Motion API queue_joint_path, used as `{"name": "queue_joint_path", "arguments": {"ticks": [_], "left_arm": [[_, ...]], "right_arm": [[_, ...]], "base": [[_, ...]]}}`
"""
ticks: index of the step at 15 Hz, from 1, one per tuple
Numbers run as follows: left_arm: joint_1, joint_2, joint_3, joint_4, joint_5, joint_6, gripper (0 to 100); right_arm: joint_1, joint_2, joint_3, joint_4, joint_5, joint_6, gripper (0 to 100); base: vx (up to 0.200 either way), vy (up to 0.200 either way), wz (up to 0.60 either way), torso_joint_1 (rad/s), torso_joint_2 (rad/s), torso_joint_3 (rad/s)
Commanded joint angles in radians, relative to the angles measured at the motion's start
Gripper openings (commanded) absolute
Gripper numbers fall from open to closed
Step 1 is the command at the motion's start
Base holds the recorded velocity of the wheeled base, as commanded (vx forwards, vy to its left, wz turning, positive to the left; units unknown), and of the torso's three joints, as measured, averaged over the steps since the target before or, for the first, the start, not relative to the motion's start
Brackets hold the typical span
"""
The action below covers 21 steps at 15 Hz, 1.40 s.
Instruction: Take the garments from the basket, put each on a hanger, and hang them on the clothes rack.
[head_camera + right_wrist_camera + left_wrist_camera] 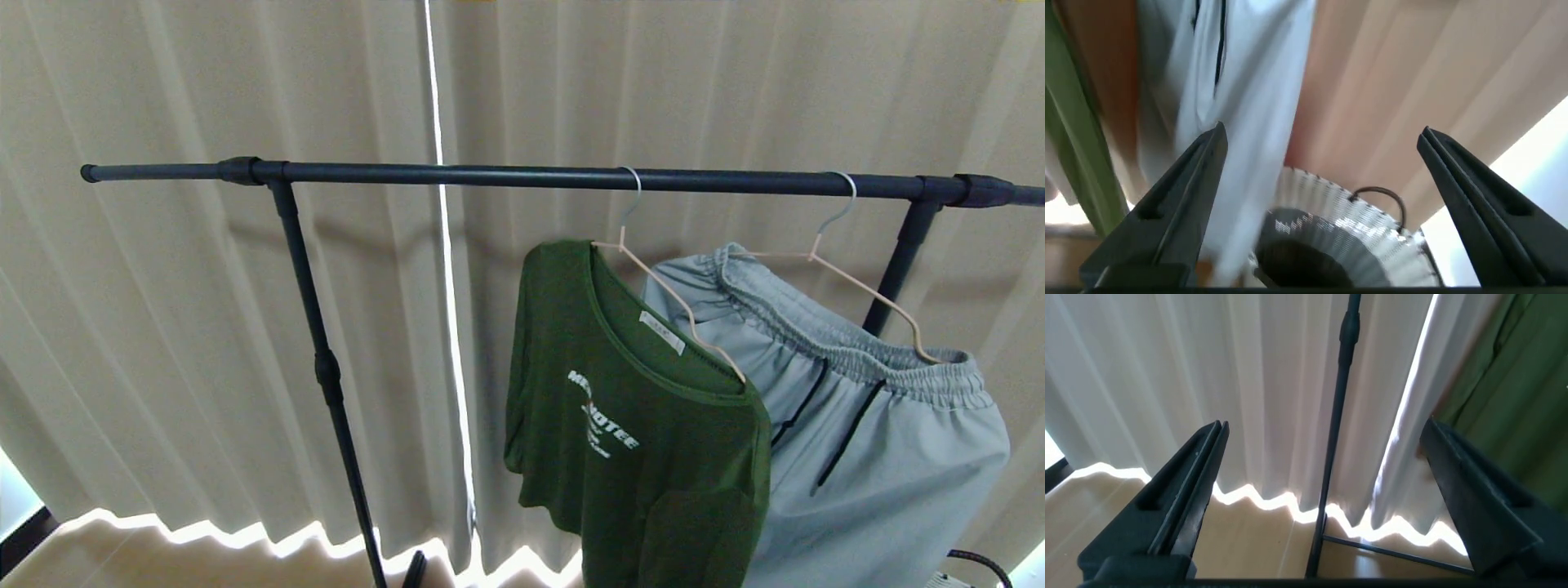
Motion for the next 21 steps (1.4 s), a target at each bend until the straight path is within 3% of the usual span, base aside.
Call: {"name": "queue_joint_path", "arguments": {"ticks": [1,3,6,8,13,16,21], "left_arm": [[0.0,0.003,0.0,0.0,0.0,-0.001,100],[0.0,0.004,0.0,-0.001,0.0,-0.001,100],[0.002,0.004,0.0,0.0,-0.003,0.011,100],[0.0,0.003,0.0,0.0,-0.009,0.016,100],[-0.017,0.003,0.0,-0.001,-0.064,0.068,100],[-0.13,-0.013,0.0,0.0,-0.068,0.068,100],[-0.113,-0.088,0.0,0.0,-0.055,0.048,100]], "right_arm": [[0.007,-0.024,0.022,-0.025,0.006,0.076,100],[0.013,-0.024,0.025,-0.037,0.018,0.102,100],[0.093,-0.064,0.025,-0.028,0.11,0.108,100],[0.102,-0.119,0.025,-0.002,0.195,0.116,100],[0.102,-0.119,0.025,-0.003,0.193,0.13,100],[0.102,-0.119,0.025,-0.003,0.193,0.128,100],[0.102,-0.119,0.025,-0.006,0.185,0.147,100]], "base": [[0.0,0.0,0.0,0.0,0.0,0.0],[0.0,0.0,0.0,0.0,0.0,0.0],[0.0,0.0,0.0,0.0,0.0,0.0],[0.0,0.0,0.0,0.0,0.0,0.0],[0.0,0.0,0.0,0.0,0.0,0.0],[0.0,0.0,0.0,0.0,0.0,0.0],[0.0,0.0,0.0,0.0,0.0,0.0]]}}
